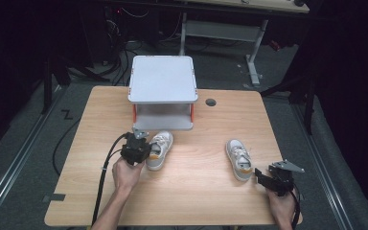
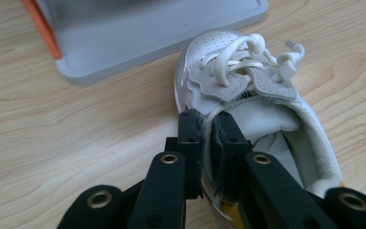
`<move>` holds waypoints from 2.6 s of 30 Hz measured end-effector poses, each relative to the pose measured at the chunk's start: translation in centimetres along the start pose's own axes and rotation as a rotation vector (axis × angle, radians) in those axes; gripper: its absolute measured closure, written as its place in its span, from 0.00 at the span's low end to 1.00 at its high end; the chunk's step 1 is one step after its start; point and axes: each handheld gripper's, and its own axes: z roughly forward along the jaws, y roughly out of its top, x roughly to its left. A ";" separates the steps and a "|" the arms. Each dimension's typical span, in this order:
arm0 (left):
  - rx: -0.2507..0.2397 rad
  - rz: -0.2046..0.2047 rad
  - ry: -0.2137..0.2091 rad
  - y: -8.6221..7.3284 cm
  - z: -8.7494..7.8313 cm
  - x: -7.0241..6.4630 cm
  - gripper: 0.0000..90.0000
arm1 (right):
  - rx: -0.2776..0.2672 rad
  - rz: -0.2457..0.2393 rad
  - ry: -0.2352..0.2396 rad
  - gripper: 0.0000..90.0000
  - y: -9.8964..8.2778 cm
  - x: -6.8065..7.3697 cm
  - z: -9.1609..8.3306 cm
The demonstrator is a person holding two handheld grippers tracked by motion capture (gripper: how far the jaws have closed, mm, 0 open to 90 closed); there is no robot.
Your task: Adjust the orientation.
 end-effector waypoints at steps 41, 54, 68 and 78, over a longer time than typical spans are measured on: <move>0.039 0.032 -0.151 2.6 4.2 -9.0 0.85 | 0.002 0.003 0.002 0.41 0.0 0.0 0.0; 0.015 0.004 -0.185 2.5 4.2 -8.7 0.78 | 0.002 0.003 0.001 0.41 0.0 0.0 0.0; -0.049 -0.016 -0.200 2.2 3.1 -7.5 0.48 | 0.003 0.003 0.002 0.41 0.0 0.1 0.0; -0.133 -0.051 -0.199 1.5 0.8 -5.1 0.45 | 0.003 0.003 0.003 0.41 0.0 0.1 0.0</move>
